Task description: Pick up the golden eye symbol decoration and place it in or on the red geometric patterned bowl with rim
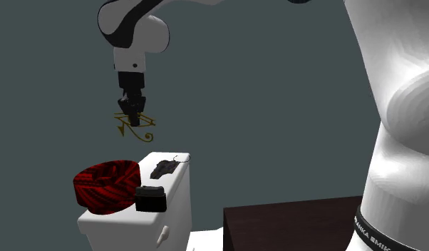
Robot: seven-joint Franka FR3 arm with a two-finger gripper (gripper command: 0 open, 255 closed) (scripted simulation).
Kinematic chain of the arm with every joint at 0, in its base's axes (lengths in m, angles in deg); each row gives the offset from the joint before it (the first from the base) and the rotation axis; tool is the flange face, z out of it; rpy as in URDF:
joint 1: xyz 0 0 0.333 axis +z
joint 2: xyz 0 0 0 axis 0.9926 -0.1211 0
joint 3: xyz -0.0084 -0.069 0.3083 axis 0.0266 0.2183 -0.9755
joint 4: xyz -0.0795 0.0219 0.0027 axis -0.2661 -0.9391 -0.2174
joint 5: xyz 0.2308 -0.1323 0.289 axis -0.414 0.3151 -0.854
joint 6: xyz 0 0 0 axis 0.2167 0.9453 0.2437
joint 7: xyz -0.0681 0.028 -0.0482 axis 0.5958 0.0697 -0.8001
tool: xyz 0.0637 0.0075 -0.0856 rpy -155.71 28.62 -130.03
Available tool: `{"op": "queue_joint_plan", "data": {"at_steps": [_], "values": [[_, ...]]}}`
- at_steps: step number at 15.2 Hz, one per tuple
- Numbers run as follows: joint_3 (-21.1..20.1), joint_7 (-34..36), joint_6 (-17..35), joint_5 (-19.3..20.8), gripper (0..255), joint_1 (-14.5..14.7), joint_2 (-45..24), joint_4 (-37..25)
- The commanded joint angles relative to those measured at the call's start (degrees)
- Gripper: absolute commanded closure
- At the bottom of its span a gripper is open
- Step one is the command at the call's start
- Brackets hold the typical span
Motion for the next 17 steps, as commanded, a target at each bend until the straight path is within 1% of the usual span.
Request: {"op": "queue_joint_plan", "data": {"at_steps": [1,6,17], "values": [[-0.5,2.71,-1.32,0.75,255,2.22,-1.7,-2.88],[-1.41,8.51,-4.67,2.47,255,7.6,-5.94,-10.16],[-0.75,9.24,2.33,3.58,255,7.72,-8.67,-5.77]]}}
